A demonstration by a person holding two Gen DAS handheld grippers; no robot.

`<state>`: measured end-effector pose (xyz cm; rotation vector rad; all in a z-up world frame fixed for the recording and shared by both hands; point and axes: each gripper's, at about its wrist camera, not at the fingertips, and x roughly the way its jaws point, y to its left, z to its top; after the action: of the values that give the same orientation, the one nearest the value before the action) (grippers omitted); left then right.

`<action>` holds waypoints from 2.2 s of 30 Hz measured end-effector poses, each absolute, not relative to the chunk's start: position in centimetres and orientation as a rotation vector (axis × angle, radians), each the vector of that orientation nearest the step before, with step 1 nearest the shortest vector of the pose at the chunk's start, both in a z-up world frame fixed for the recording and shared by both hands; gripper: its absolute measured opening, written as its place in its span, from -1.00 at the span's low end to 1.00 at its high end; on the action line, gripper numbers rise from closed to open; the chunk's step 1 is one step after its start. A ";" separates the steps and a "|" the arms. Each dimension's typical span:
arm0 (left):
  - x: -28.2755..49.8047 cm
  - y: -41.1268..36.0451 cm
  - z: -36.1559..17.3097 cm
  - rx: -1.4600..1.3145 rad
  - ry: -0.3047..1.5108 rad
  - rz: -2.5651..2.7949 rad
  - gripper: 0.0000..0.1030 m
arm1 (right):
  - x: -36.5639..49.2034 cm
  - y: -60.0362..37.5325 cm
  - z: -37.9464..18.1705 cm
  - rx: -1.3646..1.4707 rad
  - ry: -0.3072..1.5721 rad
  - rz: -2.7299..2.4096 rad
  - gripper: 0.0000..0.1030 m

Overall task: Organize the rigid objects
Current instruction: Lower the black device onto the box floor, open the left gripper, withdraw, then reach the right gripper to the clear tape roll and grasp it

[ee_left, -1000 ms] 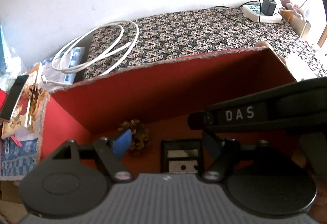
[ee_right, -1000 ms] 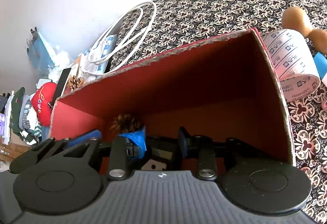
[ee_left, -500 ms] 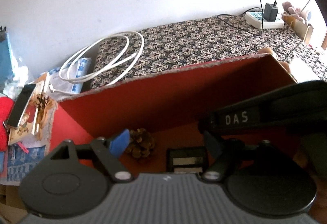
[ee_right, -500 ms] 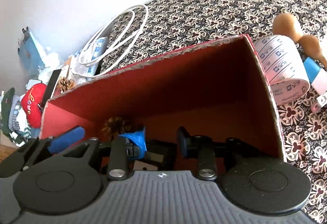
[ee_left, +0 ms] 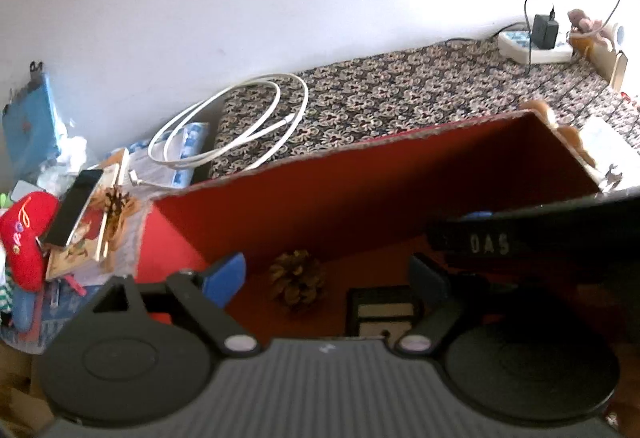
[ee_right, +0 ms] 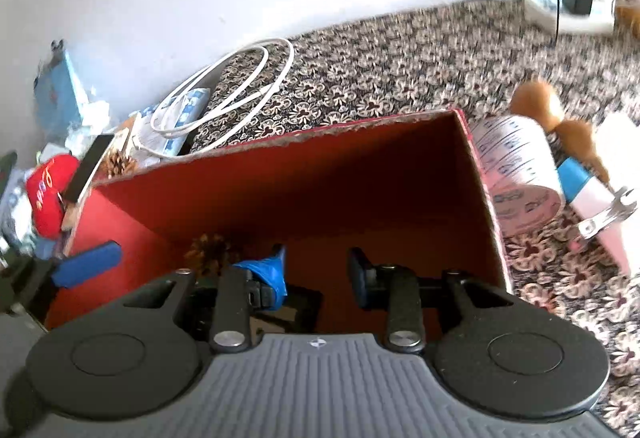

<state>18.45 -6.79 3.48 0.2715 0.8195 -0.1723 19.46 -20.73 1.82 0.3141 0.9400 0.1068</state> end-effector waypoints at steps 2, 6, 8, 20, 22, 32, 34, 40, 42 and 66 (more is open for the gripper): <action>17.6 -6.7 3.9 0.267 0.816 -0.168 0.75 | 18.4 -20.8 2.2 0.316 0.913 0.112 -0.67; 15.5 -6.2 5.2 0.237 0.797 -0.156 0.75 | 16.3 -20.8 3.3 0.323 0.852 0.125 -0.66; 14.4 -6.1 5.8 0.236 0.780 -0.147 0.75 | 15.2 -20.6 4.0 0.315 0.817 0.141 -0.66; 8.0 -3.8 8.4 0.140 0.740 -0.160 0.75 | 9.3 -21.7 5.9 0.359 0.681 0.306 -0.64; 6.8 -3.1 8.4 0.124 0.737 -0.168 0.74 | 8.0 -22.0 5.9 0.353 0.657 0.347 -0.64; 2.3 0.1 5.7 0.020 0.798 -0.268 0.71 | 3.0 -24.0 4.1 0.355 0.685 0.515 -0.64; 1.8 0.1 4.6 0.023 0.826 -0.289 0.67 | 2.8 -23.8 3.0 0.350 0.733 0.526 -0.64; 0.7 -0.5 0.2 0.000 0.969 -0.356 0.59 | 2.7 -22.8 -0.1 0.371 0.869 0.505 -0.64; 0.6 -0.6 -1.3 -0.017 1.019 -0.358 0.54 | 2.6 -22.1 -0.4 0.350 0.886 0.527 -0.65; 3.7 -0.4 -2.0 -0.045 1.001 -0.429 0.25 | 6.0 -21.0 -4.0 0.429 0.985 0.467 -0.68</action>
<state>3.65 -0.36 -2.00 -0.0455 1.0012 -0.4293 6.05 -21.04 -3.95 0.4290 0.9853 0.4666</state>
